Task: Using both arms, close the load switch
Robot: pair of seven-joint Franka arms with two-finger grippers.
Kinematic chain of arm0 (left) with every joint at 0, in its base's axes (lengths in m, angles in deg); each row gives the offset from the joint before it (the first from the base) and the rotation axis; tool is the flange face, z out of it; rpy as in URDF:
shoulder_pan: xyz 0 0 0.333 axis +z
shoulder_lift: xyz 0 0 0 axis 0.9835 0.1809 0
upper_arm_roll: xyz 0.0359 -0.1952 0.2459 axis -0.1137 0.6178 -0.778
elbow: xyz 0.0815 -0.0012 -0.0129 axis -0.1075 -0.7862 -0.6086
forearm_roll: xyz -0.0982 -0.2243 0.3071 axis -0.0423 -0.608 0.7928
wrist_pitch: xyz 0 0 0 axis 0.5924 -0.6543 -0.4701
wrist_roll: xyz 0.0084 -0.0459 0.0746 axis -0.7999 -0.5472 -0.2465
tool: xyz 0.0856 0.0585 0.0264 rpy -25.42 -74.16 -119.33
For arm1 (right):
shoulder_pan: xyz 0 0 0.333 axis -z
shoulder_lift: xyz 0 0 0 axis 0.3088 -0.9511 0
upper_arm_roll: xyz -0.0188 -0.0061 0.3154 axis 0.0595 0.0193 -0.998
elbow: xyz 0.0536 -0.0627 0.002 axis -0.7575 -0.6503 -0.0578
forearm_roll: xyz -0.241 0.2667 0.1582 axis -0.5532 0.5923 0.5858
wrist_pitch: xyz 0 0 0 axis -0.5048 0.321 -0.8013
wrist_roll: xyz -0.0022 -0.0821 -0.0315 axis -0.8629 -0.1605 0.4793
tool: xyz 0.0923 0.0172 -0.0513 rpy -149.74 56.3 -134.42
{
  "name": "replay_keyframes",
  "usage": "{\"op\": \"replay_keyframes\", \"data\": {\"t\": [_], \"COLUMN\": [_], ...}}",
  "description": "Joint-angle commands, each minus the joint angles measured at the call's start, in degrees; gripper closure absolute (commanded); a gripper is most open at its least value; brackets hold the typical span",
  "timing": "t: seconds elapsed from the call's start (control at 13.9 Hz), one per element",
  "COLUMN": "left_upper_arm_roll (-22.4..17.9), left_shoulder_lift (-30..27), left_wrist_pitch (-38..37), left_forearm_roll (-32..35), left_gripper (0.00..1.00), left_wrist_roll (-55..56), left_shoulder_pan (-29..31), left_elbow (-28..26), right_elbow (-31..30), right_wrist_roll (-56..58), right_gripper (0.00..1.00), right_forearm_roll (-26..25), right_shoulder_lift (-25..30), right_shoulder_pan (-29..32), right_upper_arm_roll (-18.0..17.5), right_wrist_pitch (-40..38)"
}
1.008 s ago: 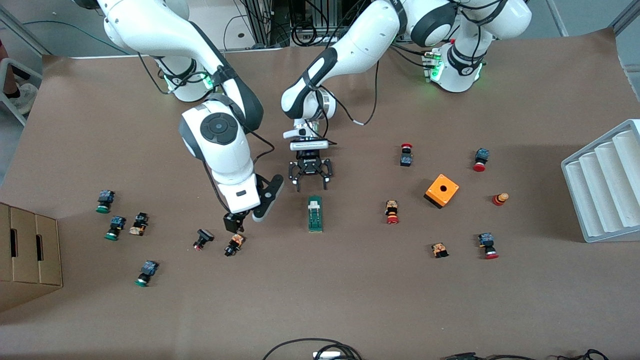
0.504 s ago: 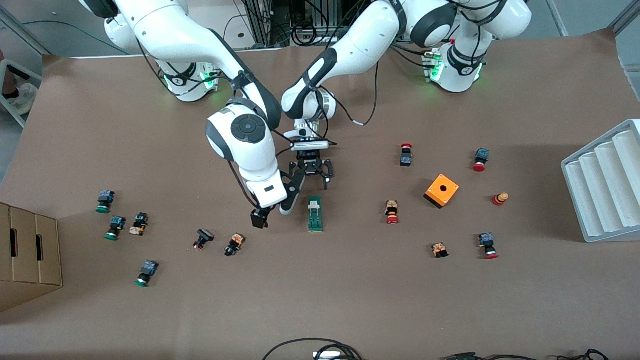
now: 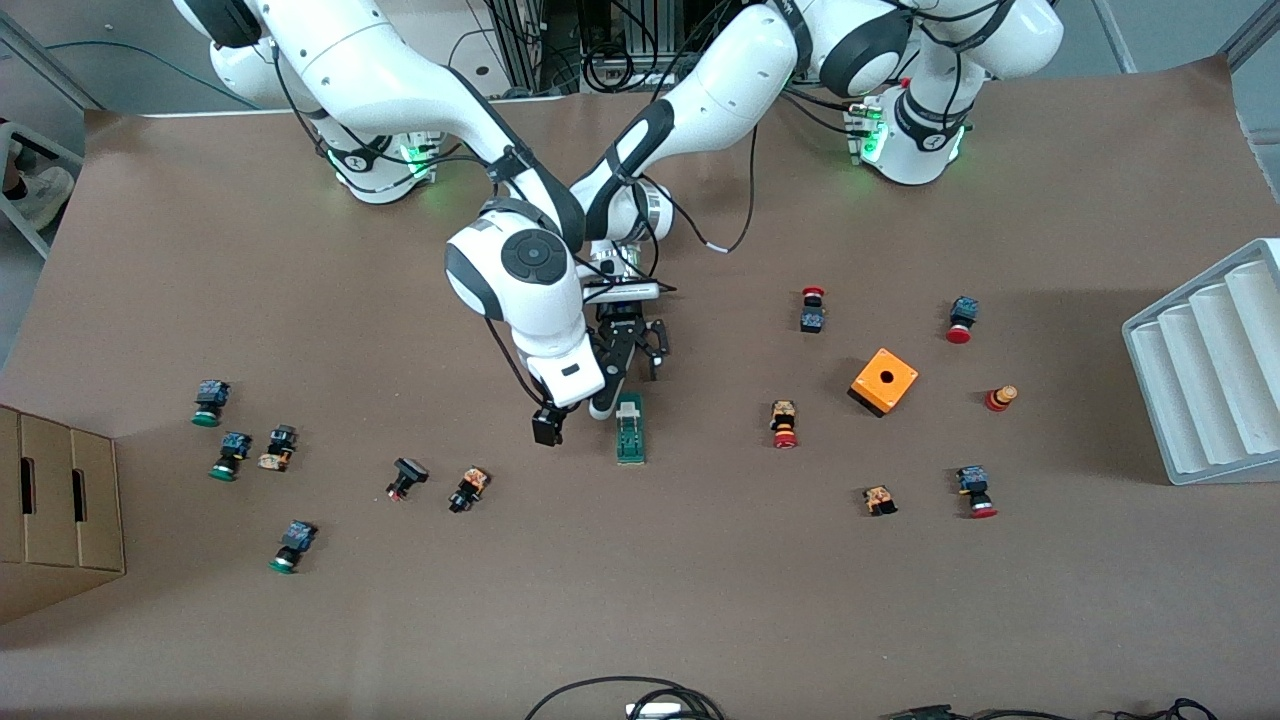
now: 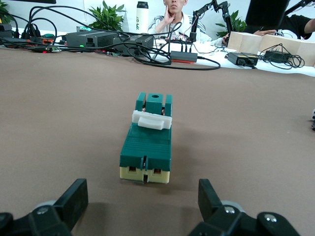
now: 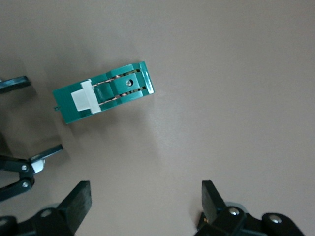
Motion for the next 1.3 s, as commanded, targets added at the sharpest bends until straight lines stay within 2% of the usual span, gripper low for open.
{"op": "replay_keyframes", "data": {"t": [0.0, 0.22, 0.58, 0.79, 1.22], "left_upper_arm_roll": [-0.4, -0.4, -0.4, -0.4, -0.4], "left_shoulder_lift": [1.0, 1.1, 1.2, 1.2, 1.2], "left_wrist_pitch": [-1.1, -1.1, -1.1, -1.1, -1.1], "left_forearm_roll": [1.0, 1.0, 1.0, 1.0, 1.0], "left_gripper": [0.01, 0.05, 0.06, 0.12, 0.12], "left_wrist_roll": [1.1, 1.1, 1.1, 1.1, 1.1], "left_shoulder_pan": [-0.7, -0.7, -0.7, -0.7, -0.7], "left_elbow": [1.3, 1.4, 1.4, 1.4, 1.4], "right_elbow": [0.6, 0.8, 3.0, 3.5, 3.9], "right_wrist_roll": [-1.2, -1.2, -1.3, -1.6, -1.7], "right_gripper": [0.0, 0.0, 0.01, 0.01, 0.01], "right_forearm_roll": [-0.8, -0.9, -0.9, -0.9, 0.7], "right_shoulder_lift": [-1.1, -1.5, -4.4, -5.6, -7.9], "right_shoulder_pan": [-1.2, -1.7, -3.5, -3.6, -3.6], "right_upper_arm_roll": [0.4, 0.4, 0.4, 0.4, 0.5], "right_wrist_pitch": [1.2, 1.7, 3.0, 3.2, 7.1]}}
